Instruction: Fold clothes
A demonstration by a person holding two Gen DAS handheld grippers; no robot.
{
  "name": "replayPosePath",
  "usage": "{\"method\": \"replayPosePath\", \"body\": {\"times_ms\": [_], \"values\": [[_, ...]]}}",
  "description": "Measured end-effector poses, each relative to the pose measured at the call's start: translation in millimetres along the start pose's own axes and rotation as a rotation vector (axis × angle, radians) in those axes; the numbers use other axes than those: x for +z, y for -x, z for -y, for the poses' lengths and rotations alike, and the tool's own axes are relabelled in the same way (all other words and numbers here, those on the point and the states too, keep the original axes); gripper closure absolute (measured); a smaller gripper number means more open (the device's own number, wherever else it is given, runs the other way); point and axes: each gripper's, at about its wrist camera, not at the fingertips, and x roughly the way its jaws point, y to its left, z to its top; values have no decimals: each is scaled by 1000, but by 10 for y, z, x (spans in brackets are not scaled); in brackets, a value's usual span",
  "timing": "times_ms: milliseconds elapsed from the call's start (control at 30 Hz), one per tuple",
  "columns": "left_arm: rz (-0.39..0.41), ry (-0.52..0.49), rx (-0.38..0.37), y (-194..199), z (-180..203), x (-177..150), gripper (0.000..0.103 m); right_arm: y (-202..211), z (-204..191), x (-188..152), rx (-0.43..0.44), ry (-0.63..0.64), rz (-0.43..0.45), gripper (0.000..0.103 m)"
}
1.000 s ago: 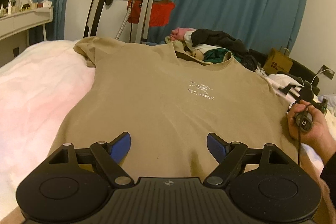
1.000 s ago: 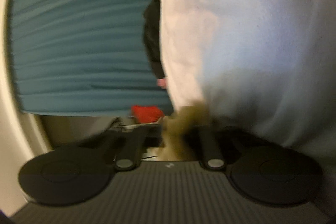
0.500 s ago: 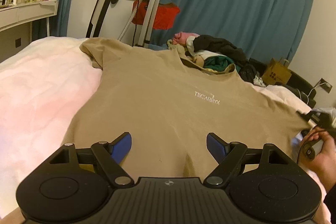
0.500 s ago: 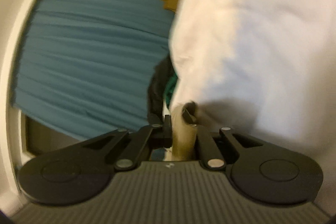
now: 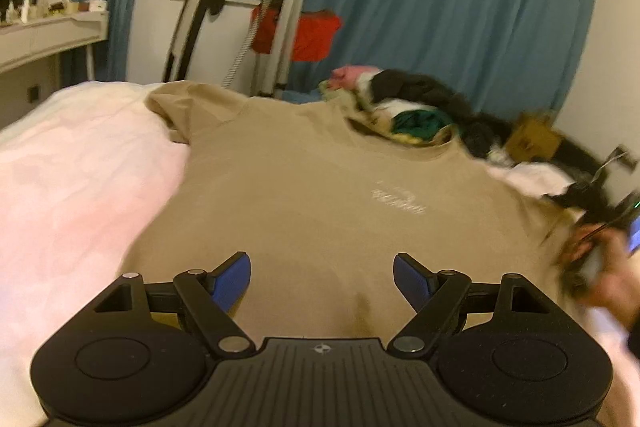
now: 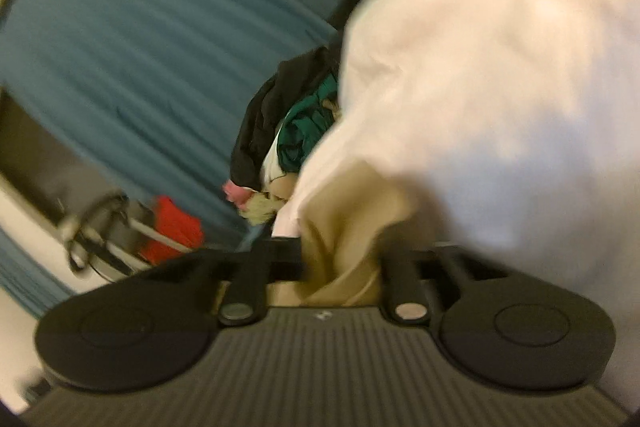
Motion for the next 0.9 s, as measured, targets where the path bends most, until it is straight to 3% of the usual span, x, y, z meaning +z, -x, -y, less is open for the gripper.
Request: {"method": "replayPosePath", "body": {"times_ms": [33,200,433,533,767,900], "values": [[-9,-21,25,-18,14,23,22,-10,-133,-192,-27,83,20,91],[0,-43,44,92,-110,112,17,142,-988,-142,-115,408,146,91],[24,3,29,367,-460,262,15,-1,-1805,-1205,-90,666,88,91],[30,52,64,413,-641,318,14,-60,-2154,-1669,-79,776,61,97],[-38,120,84,129,-909,200,14,-199,-2967,-2750,-50,1032,-3,99],[-68,114,77,-50,-889,166,14,-351,-2859,-2593,-46,987,-30,97]]}}
